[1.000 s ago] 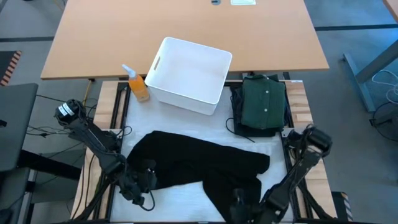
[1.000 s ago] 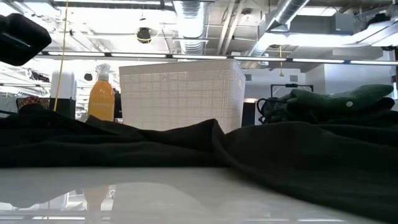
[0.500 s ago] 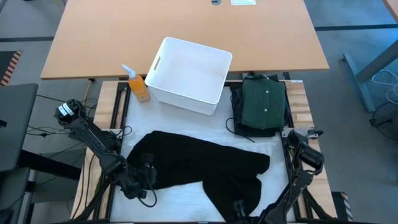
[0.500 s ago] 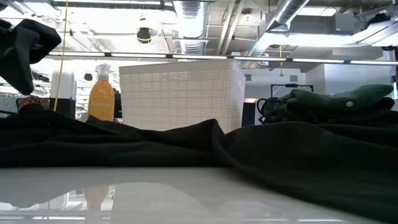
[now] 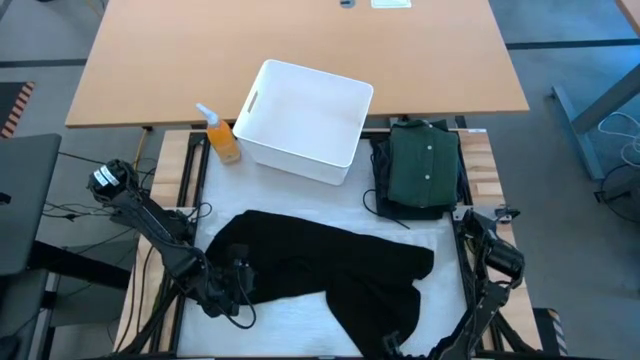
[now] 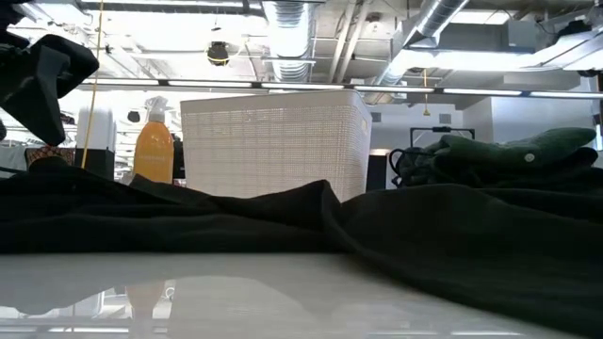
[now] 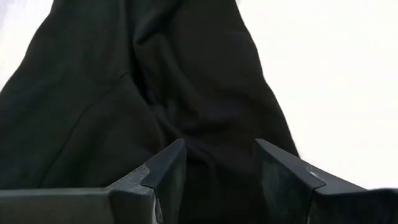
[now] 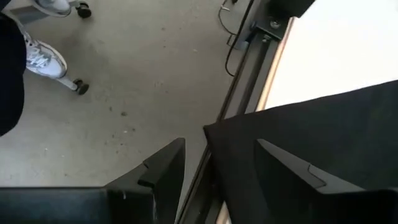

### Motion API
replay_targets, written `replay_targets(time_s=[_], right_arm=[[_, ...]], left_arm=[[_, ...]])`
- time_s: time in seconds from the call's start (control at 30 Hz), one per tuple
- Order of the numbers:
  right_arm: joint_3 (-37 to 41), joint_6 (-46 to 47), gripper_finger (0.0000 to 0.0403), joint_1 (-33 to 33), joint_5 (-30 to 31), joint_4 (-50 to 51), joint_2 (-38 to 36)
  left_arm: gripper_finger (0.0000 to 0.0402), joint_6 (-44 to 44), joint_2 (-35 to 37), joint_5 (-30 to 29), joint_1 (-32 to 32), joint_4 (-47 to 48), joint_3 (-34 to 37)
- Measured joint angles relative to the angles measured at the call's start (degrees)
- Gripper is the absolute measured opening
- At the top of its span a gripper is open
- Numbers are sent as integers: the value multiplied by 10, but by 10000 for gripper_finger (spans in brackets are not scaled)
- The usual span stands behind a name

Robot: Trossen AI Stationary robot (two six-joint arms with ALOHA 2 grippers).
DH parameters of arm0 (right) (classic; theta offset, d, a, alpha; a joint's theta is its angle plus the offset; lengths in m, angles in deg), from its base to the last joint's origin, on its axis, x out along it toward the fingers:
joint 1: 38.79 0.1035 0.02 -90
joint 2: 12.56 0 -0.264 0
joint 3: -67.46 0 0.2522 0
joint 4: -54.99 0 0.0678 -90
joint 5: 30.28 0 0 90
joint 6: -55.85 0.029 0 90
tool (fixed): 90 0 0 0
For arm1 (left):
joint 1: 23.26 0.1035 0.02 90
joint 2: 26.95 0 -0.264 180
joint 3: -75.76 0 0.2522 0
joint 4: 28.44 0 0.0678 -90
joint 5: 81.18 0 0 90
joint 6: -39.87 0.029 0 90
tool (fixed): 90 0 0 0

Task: Fold laundry
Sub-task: Fold the black shirt

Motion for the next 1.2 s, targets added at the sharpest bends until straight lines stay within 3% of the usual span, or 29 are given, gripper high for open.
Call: replay_targets(time_s=[0.3, 0.5, 0.9, 1.2], right_arm=[[8, -34, 217, -22, -34, -47, 15], [7, -44, 196, -25, -41, -53, 34], [7, -40, 20, -29, -39, -42, 33], [7, -27, 45, -31, -45, -41, 32]], left_arm=[[176, -9, 0, 0, 8, 0, 0], [176, 1, 0, 0, 8, 2, 0], [176, 47, 0, 21, 7, 8, 0], [176, 30, -10, 21, 7, 6, 0]])
